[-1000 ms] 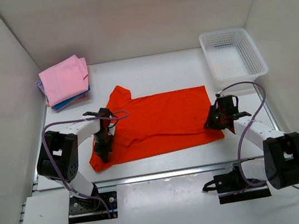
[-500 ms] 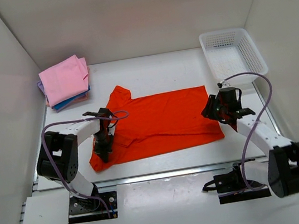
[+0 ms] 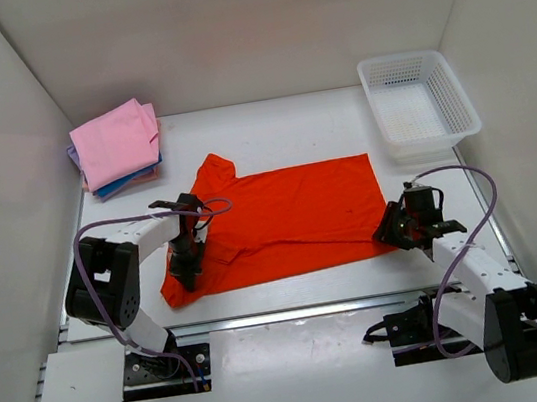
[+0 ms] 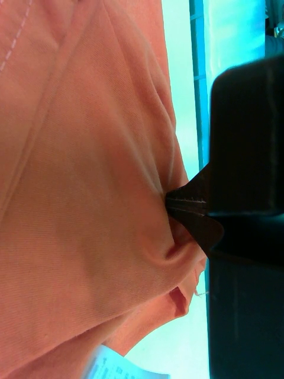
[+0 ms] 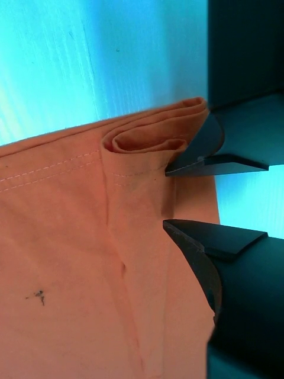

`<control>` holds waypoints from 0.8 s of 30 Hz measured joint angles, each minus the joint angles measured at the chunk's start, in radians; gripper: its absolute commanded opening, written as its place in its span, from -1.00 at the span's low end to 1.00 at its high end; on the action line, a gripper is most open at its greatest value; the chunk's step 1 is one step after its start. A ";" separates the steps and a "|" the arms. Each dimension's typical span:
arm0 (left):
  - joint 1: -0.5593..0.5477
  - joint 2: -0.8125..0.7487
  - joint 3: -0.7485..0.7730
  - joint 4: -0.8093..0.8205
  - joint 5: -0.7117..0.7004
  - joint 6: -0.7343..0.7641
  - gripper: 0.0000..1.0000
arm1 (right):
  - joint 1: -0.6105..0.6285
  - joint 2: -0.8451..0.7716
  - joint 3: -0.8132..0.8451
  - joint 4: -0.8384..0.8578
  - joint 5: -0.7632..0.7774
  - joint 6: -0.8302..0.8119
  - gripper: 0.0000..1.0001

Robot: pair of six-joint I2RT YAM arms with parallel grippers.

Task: Fold and stack the t-shirts
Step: Fold the flattened tshirt in 1/3 of the way

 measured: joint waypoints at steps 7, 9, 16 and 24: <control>0.000 -0.002 0.000 0.000 0.000 0.000 -1.00 | -0.003 0.050 0.000 0.056 -0.008 0.003 -0.75; 0.000 -0.002 0.000 0.000 0.000 0.001 -1.00 | -0.003 0.059 0.000 0.063 -0.008 -0.001 -0.97; -0.001 -0.008 0.000 0.000 0.000 0.003 -1.00 | -0.003 0.066 0.018 0.027 -0.009 -0.001 -1.00; -0.002 -0.011 0.000 0.000 0.000 0.003 -1.00 | -0.009 0.036 0.134 -0.031 -0.013 -0.005 -0.99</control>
